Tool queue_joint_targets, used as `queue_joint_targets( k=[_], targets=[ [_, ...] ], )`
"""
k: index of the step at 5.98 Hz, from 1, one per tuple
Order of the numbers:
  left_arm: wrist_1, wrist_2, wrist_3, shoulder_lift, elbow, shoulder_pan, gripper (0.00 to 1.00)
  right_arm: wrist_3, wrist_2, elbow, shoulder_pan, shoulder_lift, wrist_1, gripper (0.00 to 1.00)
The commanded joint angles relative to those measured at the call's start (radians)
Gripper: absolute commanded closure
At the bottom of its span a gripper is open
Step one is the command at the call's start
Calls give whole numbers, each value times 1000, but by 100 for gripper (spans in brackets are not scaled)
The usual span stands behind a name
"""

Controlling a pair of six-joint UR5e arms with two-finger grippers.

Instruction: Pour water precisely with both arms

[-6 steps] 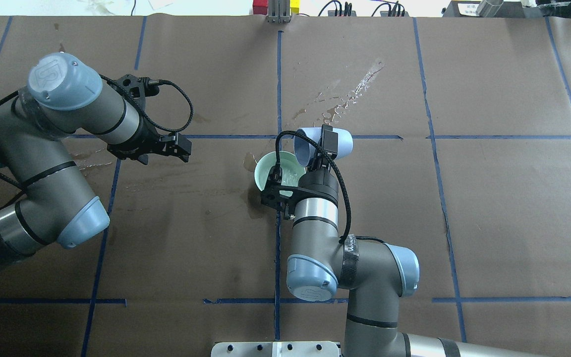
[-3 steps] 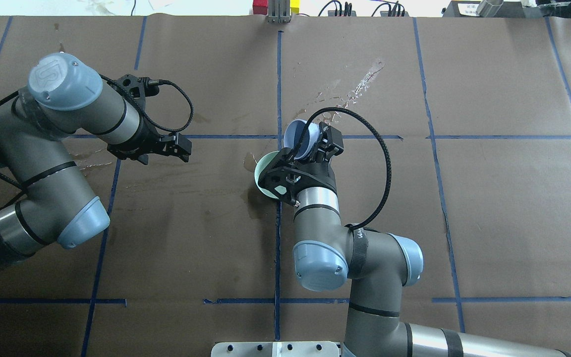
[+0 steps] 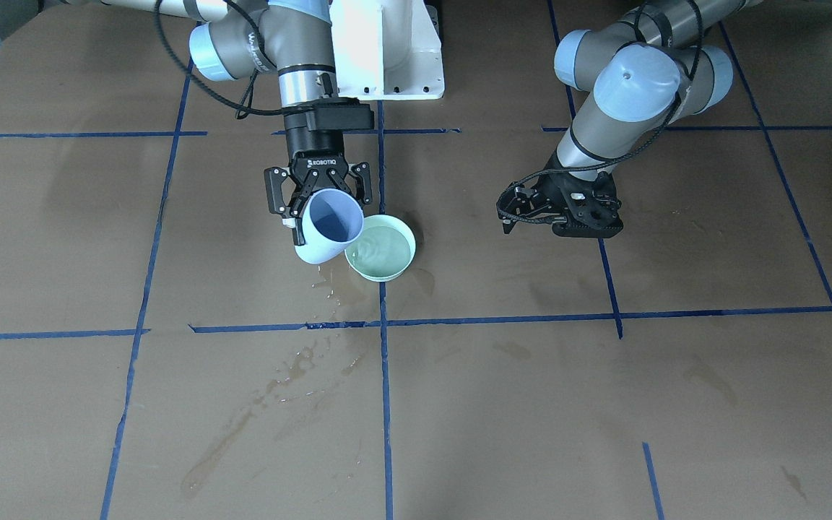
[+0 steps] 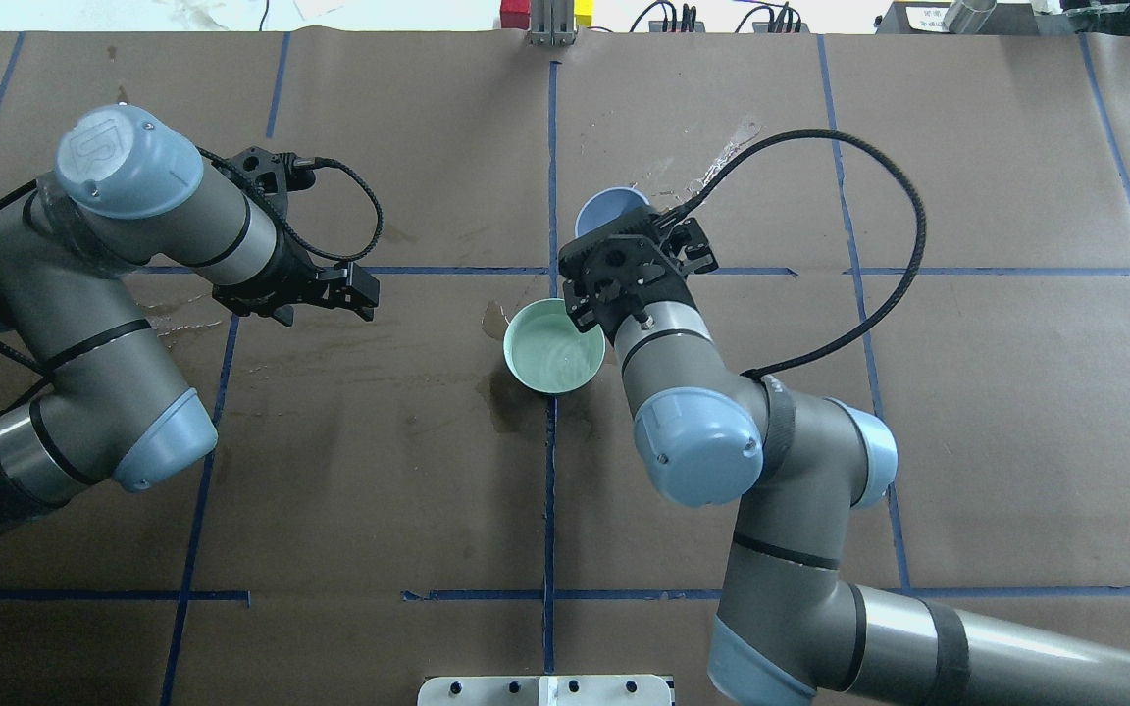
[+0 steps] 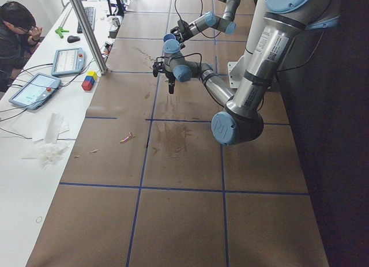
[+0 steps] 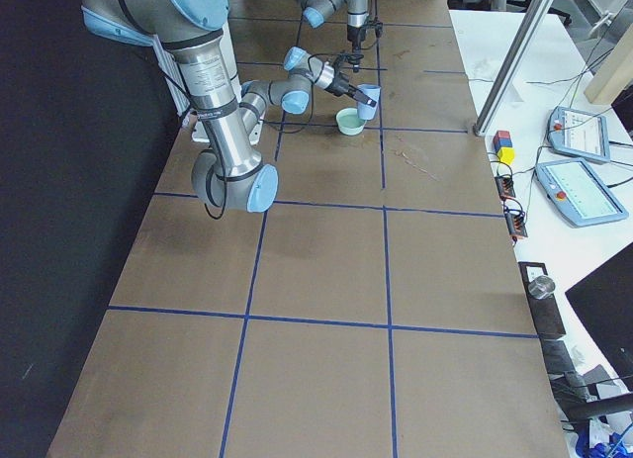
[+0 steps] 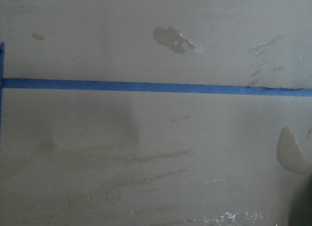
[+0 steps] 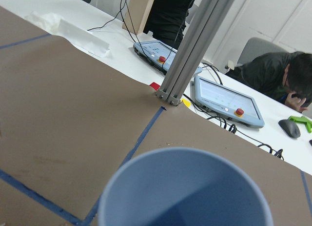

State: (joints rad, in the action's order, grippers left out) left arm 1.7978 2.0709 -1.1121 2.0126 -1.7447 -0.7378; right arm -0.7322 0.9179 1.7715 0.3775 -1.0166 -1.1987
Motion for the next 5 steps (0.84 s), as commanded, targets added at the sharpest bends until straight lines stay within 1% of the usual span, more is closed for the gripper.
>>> queue_joint_targets(
  k=[1, 2, 3, 4, 5],
  targets=[
    [0, 0, -6, 0, -2, 0, 0, -181, 196, 43, 110, -34, 2, 100],
    [0, -2, -9, 0, -4, 0, 0, -188, 258, 80, 163, -86, 2, 100],
    [0, -2, -9, 0, -4, 2, 0, -187, 269, 135, 200, -162, 5, 100],
    [0, -2, -11, 2, -4, 2, 0, -187, 298, 166, 243, -222, 49, 100],
    [0, -2, -11, 0, -2, 2, 0, -184, 358, 166, 288, -328, 208, 100]
  ],
)
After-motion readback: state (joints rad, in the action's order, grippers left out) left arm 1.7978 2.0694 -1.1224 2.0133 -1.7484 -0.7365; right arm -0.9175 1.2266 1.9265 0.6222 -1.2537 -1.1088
